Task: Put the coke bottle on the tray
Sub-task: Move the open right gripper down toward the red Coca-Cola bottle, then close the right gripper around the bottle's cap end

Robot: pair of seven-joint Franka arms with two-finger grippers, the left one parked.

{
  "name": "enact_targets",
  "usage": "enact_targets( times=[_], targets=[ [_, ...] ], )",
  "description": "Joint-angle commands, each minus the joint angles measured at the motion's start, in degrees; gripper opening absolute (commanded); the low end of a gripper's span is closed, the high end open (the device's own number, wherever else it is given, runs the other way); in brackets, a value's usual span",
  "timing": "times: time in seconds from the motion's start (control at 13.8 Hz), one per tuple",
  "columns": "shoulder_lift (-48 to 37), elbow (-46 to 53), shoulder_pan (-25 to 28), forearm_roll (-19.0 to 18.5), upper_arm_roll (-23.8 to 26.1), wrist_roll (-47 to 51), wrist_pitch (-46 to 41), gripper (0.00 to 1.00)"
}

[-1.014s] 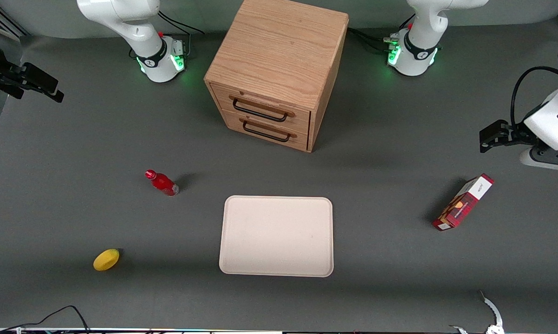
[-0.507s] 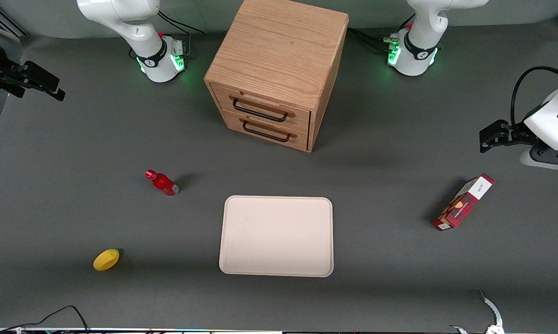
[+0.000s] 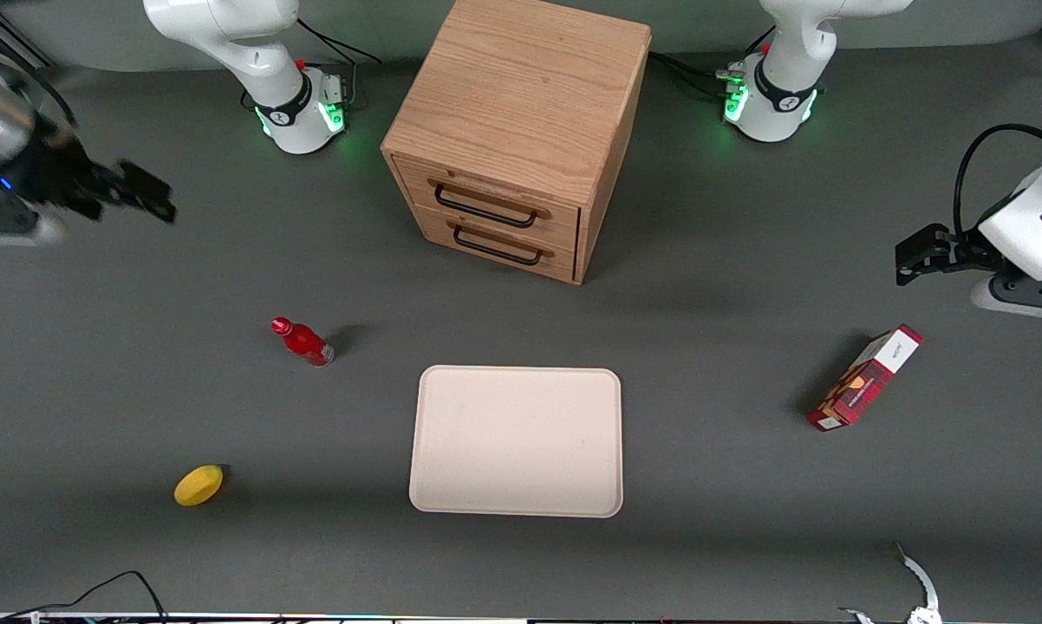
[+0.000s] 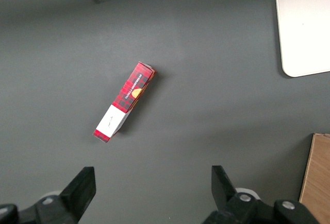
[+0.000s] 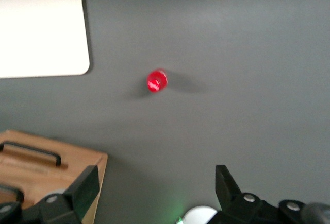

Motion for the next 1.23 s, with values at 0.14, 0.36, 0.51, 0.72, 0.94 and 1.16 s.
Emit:
enact_targets(
  times=[0.14, 0.36, 0.51, 0.72, 0.94, 1.16],
  targets=[
    [4.64, -18.00, 0.33, -0.10, -0.20, 4.07, 23.90, 1.00],
    [7.55, -24.33, 0.33, -0.10, 0.07, 4.61, 34.62, 1.00],
    [8.43, -28.91, 0.33, -0.10, 0.07, 4.79, 41.14, 1.00],
    [8.34, -31.56, 0.33, -0.10, 0.07, 6.72, 43.01, 1.00],
    [7.82, -34.46, 0.33, -0.18, 1.12, 8.38, 45.30, 1.00],
    [7.20, -35.08, 0.33, -0.27, 1.39, 8.39, 45.30, 0.82]
  ],
)
